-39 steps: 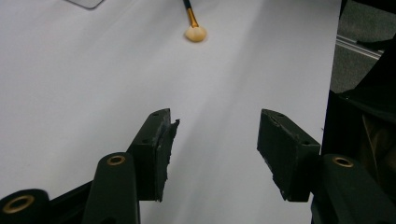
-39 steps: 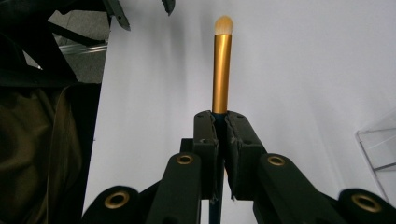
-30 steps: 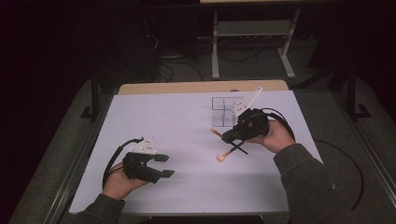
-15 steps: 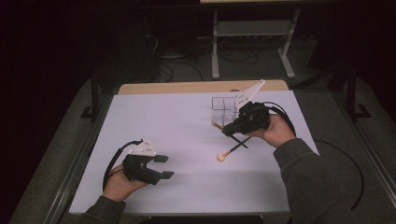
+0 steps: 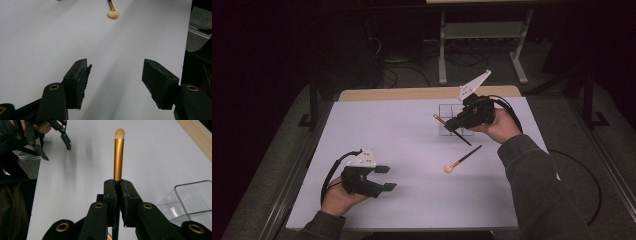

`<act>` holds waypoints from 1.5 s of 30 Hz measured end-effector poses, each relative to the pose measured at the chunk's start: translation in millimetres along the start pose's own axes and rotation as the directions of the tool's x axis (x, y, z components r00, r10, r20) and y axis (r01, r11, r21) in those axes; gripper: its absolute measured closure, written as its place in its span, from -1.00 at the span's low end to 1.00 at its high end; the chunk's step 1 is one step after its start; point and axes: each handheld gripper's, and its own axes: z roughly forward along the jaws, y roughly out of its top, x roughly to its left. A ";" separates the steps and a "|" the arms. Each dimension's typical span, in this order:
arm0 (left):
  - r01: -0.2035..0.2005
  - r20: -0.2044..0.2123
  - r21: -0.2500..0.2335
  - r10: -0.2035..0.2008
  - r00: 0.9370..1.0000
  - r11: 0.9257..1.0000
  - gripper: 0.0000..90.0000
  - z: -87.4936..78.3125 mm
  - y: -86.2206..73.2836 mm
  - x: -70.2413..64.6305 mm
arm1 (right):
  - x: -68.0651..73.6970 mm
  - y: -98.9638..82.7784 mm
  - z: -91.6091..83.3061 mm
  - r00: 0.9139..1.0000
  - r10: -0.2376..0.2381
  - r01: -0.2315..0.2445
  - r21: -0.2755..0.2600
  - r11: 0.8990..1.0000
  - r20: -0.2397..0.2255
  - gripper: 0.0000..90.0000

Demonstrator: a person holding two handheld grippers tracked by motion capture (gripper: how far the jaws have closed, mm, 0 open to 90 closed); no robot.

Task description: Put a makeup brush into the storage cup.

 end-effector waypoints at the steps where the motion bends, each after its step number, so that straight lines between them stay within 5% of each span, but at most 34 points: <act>1: -0.001 -0.002 0.003 0.001 1.000 1.000 -0.18 0.0 0.2 -0.2 | -3.1 2.0 0.4 1.000 -0.006 0.006 -0.006 1.000 0.004 0.84; 24: 0.001 0.010 -0.009 -0.001 1.000 1.000 -0.23 0.9 -1.1 4.9 | -35.2 26.4 9.1 0.999 0.032 -0.030 -0.050 0.998 0.038 0.84; 45: 0.006 0.015 -0.034 -0.006 1.000 0.999 -0.24 -2.4 0.4 6.4 | -78.4 51.9 24.3 0.995 0.049 -0.041 -0.087 0.995 0.089 0.84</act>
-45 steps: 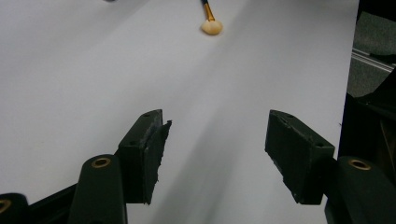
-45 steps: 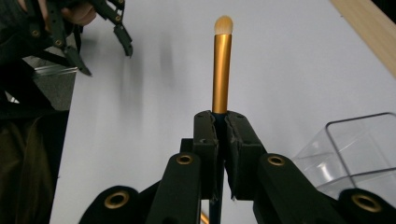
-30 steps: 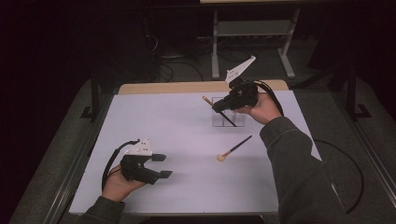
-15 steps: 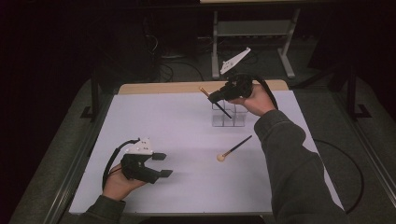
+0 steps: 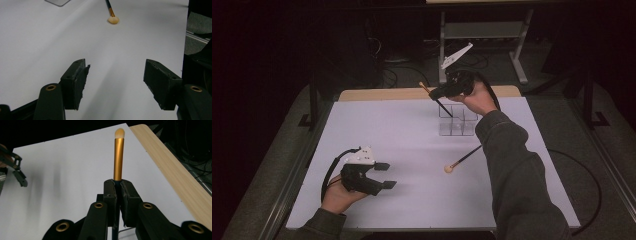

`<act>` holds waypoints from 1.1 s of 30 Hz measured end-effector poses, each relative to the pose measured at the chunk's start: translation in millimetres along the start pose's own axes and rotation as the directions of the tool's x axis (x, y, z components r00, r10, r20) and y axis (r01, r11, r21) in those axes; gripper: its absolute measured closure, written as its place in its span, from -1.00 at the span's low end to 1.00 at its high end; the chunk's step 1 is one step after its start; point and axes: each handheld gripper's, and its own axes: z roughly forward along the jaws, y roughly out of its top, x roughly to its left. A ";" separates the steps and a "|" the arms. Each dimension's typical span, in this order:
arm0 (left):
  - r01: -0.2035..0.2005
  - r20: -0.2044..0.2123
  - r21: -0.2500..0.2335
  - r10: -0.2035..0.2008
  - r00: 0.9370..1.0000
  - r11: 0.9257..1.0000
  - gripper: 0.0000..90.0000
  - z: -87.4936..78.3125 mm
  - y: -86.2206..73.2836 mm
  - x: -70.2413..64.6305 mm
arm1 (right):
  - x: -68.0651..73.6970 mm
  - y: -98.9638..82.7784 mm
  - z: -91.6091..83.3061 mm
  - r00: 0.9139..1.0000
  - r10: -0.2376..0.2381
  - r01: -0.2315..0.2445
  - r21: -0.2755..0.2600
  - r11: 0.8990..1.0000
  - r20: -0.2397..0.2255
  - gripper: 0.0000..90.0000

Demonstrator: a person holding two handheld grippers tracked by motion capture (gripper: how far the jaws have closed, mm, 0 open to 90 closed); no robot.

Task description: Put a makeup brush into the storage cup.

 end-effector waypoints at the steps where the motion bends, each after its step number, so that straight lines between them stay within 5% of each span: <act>1: -0.001 0.000 -0.002 0.001 1.000 1.000 -0.24 0.0 -0.1 0.0 | -2.2 -0.1 1.8 1.000 0.008 -0.008 0.004 1.000 -0.001 0.84; 16: 0.005 -0.002 -0.012 -0.005 1.000 1.000 -0.24 -3.8 -1.3 0.0 | -22.3 -6.4 14.8 0.998 0.047 -0.047 0.004 0.999 0.033 0.83; 33: -0.002 -0.006 -0.008 0.002 1.000 1.000 -0.24 -4.9 -1.9 1.0 | -26.7 -12.2 19.9 0.995 0.089 -0.089 -0.013 0.996 0.046 0.83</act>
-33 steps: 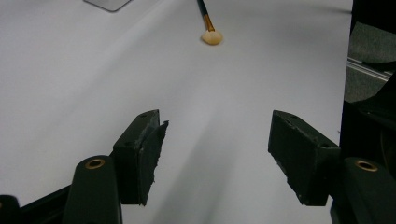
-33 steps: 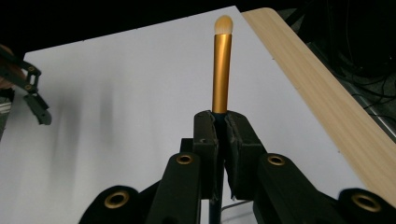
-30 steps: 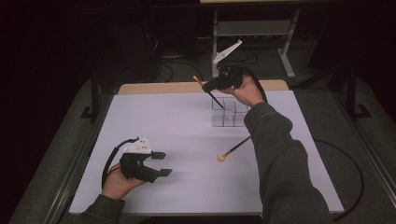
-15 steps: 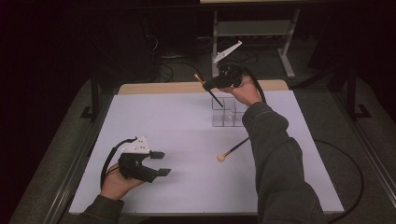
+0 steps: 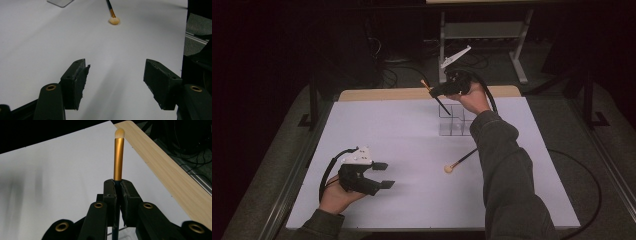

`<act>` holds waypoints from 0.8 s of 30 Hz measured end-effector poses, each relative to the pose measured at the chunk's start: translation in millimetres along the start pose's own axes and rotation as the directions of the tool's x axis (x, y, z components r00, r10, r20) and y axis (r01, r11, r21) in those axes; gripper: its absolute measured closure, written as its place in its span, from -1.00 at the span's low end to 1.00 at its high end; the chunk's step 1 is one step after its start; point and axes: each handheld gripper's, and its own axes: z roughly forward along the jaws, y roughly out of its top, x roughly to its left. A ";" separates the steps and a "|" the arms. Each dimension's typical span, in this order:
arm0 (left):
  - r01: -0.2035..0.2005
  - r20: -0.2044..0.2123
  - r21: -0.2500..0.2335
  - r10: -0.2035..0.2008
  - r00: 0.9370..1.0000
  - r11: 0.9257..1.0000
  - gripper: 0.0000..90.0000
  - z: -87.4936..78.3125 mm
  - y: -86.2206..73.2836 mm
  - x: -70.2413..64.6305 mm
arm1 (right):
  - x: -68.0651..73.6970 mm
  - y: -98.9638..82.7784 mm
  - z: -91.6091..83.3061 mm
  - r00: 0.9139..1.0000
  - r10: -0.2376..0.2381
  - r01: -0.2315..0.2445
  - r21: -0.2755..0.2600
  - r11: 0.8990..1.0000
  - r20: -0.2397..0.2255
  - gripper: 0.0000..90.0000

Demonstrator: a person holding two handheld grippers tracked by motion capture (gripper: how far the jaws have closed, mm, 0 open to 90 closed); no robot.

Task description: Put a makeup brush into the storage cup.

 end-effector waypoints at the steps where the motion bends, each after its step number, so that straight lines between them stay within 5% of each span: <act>1: -0.001 0.000 0.000 0.001 1.000 1.000 -0.24 -0.5 0.1 0.0 | -0.6 -0.5 0.2 1.000 -0.001 0.001 -0.002 1.000 0.004 0.83; 24: 0.010 0.001 -0.003 -0.010 1.000 1.000 -0.27 -0.7 -1.1 -1.5 | 1.2 -16.0 2.0 1.000 0.007 -0.007 0.016 1.000 0.028 0.81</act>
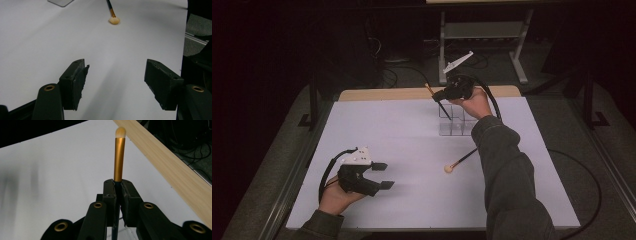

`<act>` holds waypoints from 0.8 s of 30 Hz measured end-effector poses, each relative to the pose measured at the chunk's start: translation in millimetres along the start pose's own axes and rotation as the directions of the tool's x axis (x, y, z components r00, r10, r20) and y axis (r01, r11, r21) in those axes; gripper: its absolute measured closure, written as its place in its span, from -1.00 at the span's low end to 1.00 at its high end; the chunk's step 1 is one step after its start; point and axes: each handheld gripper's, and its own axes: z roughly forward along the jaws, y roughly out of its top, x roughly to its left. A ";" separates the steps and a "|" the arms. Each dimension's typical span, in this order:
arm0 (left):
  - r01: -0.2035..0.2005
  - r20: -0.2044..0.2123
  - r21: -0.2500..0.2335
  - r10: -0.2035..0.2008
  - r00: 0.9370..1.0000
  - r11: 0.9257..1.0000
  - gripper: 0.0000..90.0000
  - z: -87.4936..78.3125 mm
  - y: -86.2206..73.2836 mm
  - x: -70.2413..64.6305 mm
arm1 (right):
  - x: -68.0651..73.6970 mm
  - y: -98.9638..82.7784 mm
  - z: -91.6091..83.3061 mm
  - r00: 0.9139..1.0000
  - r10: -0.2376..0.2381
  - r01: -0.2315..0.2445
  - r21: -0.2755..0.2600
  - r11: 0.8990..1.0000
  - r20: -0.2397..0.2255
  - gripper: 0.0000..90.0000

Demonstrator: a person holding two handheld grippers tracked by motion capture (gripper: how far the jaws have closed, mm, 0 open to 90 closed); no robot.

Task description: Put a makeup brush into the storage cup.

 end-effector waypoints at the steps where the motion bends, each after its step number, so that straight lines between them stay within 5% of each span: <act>1: -0.002 0.000 0.001 0.002 1.000 1.000 -0.27 0.3 0.2 -0.2 | 2.0 -0.3 -0.6 1.000 0.021 -0.021 0.001 1.000 -0.007 0.81; 17: -0.007 0.009 0.015 0.007 1.000 1.000 -0.27 5.1 0.9 -3.1 | 3.0 -18.7 -4.9 1.000 0.015 -0.015 0.006 1.000 0.012 0.68; 24: -0.008 0.006 0.015 0.008 1.000 1.000 -0.27 5.9 2.7 -5.4 | 6.7 -26.5 -13.8 0.998 0.064 -0.065 0.013 0.998 0.016 0.54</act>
